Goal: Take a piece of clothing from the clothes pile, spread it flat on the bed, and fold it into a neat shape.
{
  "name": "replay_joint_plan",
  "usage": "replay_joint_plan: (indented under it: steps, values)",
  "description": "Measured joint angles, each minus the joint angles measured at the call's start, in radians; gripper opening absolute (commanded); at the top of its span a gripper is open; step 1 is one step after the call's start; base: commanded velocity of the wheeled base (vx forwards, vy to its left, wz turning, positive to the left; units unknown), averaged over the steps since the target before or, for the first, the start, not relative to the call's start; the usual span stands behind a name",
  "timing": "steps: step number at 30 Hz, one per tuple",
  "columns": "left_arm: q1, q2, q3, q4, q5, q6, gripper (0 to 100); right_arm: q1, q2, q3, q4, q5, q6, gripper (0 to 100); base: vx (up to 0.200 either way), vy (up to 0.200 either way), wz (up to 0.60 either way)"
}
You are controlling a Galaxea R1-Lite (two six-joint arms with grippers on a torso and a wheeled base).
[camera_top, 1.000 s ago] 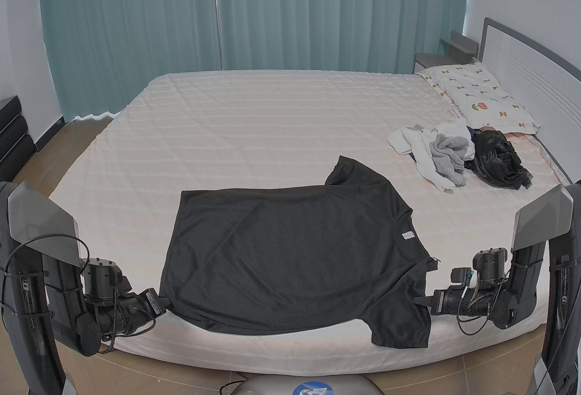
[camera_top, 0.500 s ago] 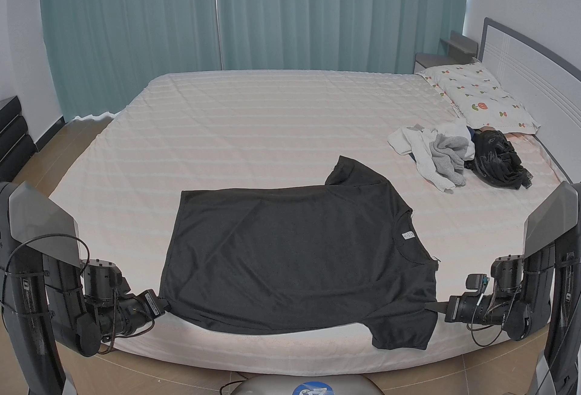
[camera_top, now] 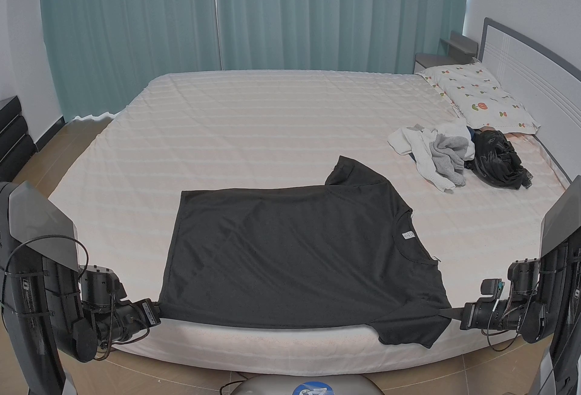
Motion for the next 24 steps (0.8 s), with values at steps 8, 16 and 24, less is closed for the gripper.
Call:
replay_joint_plan:
  steps: [8,16,24]
  values:
    - [-0.004,0.027,0.049,-0.094,0.021,0.065,0,-0.037,-0.018,0.004,0.049,0.01,-0.022,0,0.0,0.0,0.0]
    - [-0.001,0.061,0.054,-0.087,0.057,0.093,0,-0.054,-0.075,0.004,0.241,0.062,-0.165,0,0.0,0.0,0.0]
    - [-0.007,0.029,0.054,0.033,0.064,0.107,0,-0.094,-0.127,0.004,0.335,0.077,-0.208,0,0.0,0.0,0.0]
